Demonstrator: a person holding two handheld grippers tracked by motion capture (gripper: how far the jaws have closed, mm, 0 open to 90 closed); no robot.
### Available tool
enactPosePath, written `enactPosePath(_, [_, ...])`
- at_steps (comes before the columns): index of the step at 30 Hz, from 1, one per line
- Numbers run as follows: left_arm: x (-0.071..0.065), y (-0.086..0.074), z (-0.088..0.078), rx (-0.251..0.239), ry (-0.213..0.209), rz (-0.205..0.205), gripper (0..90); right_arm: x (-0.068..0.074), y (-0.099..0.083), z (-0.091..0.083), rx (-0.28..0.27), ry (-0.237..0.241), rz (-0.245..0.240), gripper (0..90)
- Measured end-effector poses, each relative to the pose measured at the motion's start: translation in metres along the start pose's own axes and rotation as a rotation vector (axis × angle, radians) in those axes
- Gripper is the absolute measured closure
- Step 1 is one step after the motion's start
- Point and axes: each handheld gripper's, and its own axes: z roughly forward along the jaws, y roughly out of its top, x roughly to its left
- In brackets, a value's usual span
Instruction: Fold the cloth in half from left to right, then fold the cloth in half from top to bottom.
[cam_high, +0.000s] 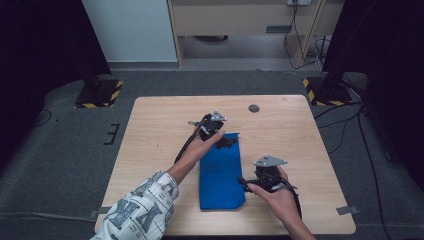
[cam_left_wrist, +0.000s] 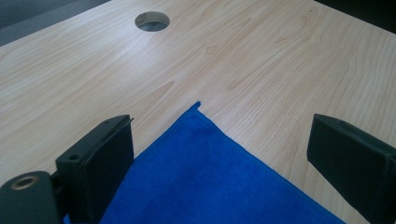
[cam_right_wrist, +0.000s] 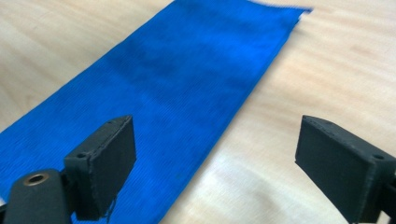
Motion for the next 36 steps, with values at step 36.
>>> enactPosePath(36, [0.047, -0.034, -0.064, -0.033, 0.132, -0.110, 17.8, -0.051, 0.111, 0.051, -0.010, 0.010, -0.072, 44.3])
